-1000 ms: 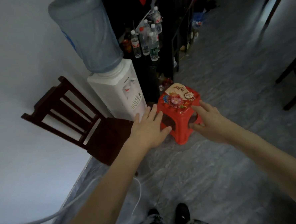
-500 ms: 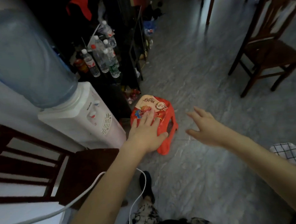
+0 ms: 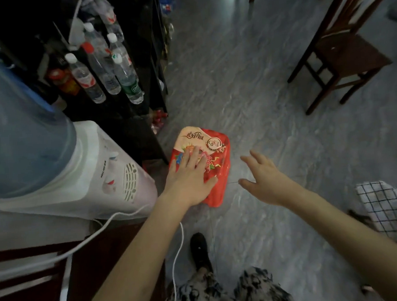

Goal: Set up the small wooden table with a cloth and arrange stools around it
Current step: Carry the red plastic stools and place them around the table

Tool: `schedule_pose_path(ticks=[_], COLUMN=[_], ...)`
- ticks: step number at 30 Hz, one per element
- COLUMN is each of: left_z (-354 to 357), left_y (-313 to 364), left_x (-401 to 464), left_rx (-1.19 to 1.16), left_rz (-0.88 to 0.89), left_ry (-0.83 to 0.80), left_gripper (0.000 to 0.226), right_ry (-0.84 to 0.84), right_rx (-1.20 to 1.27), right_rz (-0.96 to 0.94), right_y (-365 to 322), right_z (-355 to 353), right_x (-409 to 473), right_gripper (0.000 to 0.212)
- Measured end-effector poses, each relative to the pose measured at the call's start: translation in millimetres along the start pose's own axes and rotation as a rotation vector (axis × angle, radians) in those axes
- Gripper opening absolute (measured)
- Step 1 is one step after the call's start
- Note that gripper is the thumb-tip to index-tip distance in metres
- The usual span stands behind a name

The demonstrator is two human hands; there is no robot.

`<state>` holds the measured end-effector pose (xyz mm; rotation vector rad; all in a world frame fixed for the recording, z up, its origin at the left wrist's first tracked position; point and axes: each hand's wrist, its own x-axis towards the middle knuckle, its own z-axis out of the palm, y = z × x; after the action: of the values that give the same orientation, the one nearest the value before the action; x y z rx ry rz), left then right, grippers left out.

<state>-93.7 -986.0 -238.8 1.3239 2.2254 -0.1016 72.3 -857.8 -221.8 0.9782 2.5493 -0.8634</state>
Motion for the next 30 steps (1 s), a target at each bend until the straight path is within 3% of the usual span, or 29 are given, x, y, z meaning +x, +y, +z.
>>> schedule_pose_path(ticks=[9, 13, 17, 27, 30], left_z=[74, 112, 154, 231, 246], left_y=[-72, -92, -99, -121, -140], left_x=[72, 118, 166, 304, 338], left_rx=[-0.053, -0.088, -0.094, -0.118, -0.105], left_rz=[-0.035, -0.081, -0.08, -0.135, -0.175], left_ry=[-0.209, -0.19, -0.214, 0.009, 0.124], left_gripper=[0.074, 0.072, 0.071, 0.075, 0.064], right_ry=[-0.124, -0.147, -0.085, -0.028, 0.049], right_rx=[0.073, 0.134, 0.201, 0.278, 0.303], right_rz=[0.141, 0.183, 0.104, 0.156, 0.153], right_y=[24, 49, 73, 131, 140], right_z=[73, 109, 143, 224, 238], right_x=[84, 120, 153, 243, 272], right_gripper=[0.071, 0.066, 0.061, 0.057, 0.053])
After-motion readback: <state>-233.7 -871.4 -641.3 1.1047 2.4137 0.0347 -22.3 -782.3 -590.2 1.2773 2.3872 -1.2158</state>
